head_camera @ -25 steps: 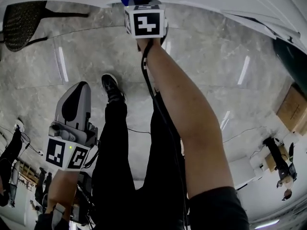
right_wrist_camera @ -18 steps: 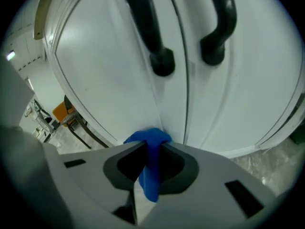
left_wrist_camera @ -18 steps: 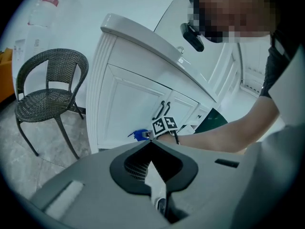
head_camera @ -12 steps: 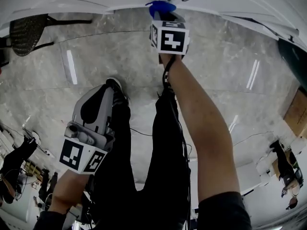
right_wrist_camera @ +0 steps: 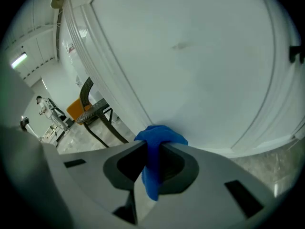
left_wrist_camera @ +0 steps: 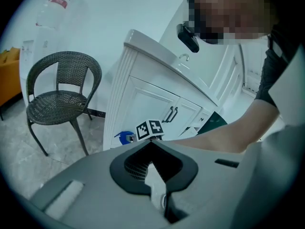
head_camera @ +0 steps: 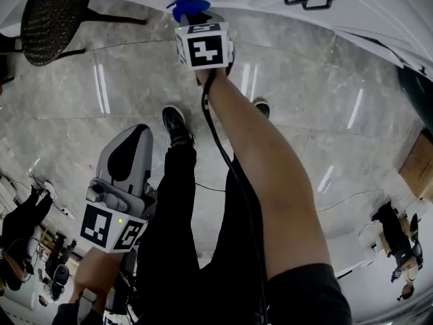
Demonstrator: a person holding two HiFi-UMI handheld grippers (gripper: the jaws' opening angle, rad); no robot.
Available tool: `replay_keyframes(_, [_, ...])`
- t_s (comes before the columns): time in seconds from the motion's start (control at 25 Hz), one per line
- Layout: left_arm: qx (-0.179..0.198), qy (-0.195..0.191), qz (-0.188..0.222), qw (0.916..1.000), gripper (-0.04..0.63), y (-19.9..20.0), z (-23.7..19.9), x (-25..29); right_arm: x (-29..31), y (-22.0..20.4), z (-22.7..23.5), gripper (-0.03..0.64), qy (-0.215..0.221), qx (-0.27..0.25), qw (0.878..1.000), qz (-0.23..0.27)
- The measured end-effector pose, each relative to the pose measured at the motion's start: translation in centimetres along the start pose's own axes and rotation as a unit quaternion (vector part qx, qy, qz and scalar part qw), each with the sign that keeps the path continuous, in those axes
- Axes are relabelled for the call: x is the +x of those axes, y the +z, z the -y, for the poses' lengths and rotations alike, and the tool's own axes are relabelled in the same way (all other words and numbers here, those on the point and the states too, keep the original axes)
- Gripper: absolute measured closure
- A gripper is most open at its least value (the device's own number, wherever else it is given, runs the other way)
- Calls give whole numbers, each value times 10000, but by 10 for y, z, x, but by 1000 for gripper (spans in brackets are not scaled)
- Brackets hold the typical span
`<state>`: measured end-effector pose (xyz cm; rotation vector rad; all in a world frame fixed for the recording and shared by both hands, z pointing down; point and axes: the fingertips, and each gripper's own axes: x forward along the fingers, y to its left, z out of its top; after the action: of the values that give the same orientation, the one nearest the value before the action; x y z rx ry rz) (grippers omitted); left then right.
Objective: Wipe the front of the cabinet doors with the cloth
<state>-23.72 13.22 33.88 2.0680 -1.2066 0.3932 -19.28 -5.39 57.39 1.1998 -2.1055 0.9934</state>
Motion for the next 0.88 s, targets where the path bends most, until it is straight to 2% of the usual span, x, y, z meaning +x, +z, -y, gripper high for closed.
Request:
replay_keyframes(0.16, [55,193,-77,9998,597,-6,-39,-24,39,2,-29,560,178,133,9998,13])
replay_keyframes(0.32, [-56,327,-2,9994,597,-10,-56,-30,52,-13,-18,559,92,146,9996,-237])
replay_keyframes(0.56, [-97,158,-67,9998,597,-19,-27,-13,22,-10,47,560,-456,32,9988,-151])
replay_keyframes(0.88, [-130,-45,-18,9999,597,-14,31,39,-19,-23,139,560,-796,22,9966,-211])
